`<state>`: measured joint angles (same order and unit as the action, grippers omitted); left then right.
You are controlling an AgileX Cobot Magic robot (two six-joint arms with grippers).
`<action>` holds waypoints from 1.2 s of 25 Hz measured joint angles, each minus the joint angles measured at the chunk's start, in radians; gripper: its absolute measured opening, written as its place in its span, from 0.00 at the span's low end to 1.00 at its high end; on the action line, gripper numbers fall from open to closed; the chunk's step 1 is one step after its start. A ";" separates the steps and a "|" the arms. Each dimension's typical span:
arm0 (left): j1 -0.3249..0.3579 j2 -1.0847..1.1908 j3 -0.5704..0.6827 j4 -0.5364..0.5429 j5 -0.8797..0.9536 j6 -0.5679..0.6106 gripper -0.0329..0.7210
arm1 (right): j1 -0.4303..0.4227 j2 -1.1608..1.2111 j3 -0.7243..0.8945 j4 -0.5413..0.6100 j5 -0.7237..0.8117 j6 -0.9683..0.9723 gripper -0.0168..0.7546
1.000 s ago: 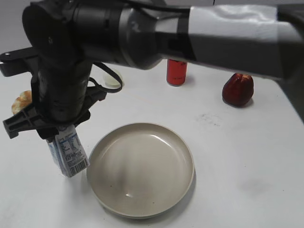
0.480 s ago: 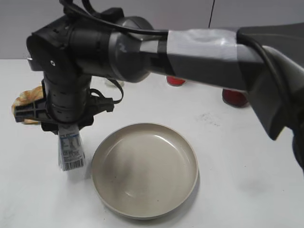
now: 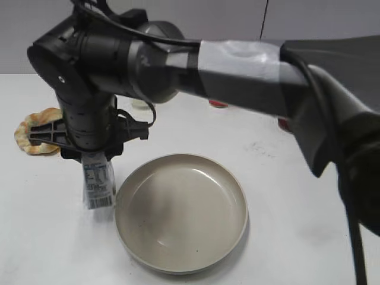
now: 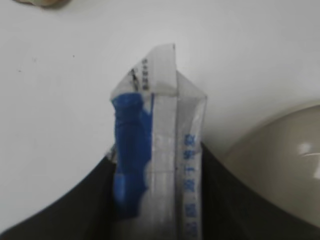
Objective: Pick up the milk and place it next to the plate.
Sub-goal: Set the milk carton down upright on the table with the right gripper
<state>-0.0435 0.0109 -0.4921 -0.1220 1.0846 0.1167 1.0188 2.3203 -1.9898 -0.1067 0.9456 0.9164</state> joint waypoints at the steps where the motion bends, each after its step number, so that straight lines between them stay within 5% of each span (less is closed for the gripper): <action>1: 0.000 0.000 0.000 0.000 0.000 0.000 0.35 | 0.000 0.009 0.000 0.007 0.000 0.012 0.40; 11: 0.000 0.000 0.000 0.000 0.000 0.000 0.35 | 0.000 0.028 0.000 0.028 0.003 0.088 0.41; 25: 0.000 0.000 0.000 0.000 0.000 0.000 0.35 | 0.000 0.051 -0.035 0.091 0.015 0.038 0.77; 30: 0.000 0.000 0.000 0.000 0.000 0.000 0.35 | 0.000 0.054 -0.118 0.072 0.042 -0.074 0.80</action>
<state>-0.0435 0.0109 -0.4921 -0.1220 1.0846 0.1167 1.0188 2.3746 -2.1074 -0.0351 0.9881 0.8423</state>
